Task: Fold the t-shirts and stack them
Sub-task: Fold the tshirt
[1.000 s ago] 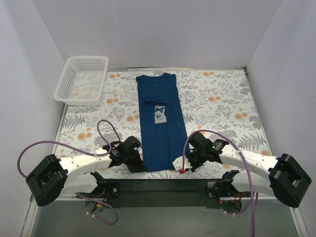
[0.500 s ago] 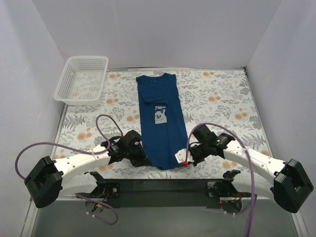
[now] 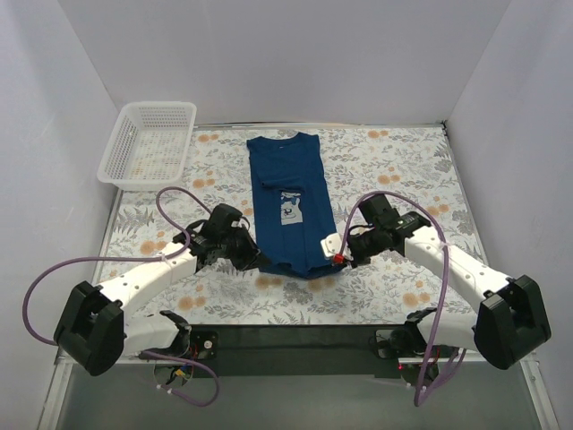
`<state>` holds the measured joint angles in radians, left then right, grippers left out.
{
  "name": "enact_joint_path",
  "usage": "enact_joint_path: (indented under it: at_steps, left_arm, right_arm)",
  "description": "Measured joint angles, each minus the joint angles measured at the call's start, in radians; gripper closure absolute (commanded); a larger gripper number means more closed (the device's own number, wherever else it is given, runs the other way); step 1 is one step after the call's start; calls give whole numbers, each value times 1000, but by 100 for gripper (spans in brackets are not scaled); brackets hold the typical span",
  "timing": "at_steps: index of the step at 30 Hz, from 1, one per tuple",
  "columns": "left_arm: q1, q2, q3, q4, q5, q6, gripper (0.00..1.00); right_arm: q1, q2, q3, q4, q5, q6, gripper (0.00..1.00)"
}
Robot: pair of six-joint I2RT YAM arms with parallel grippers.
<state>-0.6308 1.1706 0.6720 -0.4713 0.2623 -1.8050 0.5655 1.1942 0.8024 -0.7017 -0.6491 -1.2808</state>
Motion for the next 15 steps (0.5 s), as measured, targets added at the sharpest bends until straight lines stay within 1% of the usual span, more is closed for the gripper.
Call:
enact_joint_path:
  at_steps: [9, 15]
  left_arm:
    - [130, 145, 134, -2, 55, 131, 100]
    - [223, 240, 226, -7, 90, 208, 100]
  right_arm:
    - [-106, 164, 185, -7, -36, -35, 99]
    - [-143, 307, 303, -6, -66, -39, 99]
